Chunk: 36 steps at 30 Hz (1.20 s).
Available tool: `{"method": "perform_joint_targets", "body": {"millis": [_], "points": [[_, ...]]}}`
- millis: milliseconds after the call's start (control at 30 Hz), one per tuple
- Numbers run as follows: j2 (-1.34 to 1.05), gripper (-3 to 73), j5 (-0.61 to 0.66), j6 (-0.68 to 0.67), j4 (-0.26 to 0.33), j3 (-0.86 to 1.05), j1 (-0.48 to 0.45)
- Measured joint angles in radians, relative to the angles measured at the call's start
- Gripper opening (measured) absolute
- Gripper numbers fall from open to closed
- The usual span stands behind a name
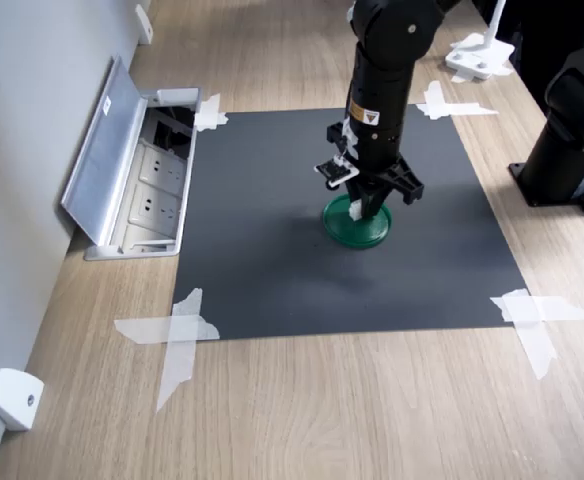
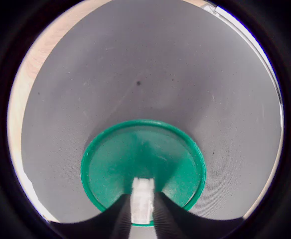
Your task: Grasp a white terminal and put it on the green lid.
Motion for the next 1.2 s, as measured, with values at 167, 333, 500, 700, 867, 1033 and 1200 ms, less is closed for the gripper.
{"method": "perform_joint_targets", "body": {"millis": [167,333,500,700,867,1033,1200], "points": [[0.000,46.0,0.000,-0.014,0.001,0.000,0.000],[-0.002,59.4,0.007,-0.014,-0.003,0.000,0.000],[-0.090,60.5,-0.003,-0.013,0.023,0.000,0.000],[-0.314,45.1,-0.032,0.048,0.036,0.026,0.000],[-0.556,25.0,-0.105,0.125,0.025,0.141,-0.016],[-0.866,11.3,-0.216,0.180,0.025,0.299,-0.129],[-1.142,7.5,-0.325,0.188,-0.027,0.451,-0.225]]}}
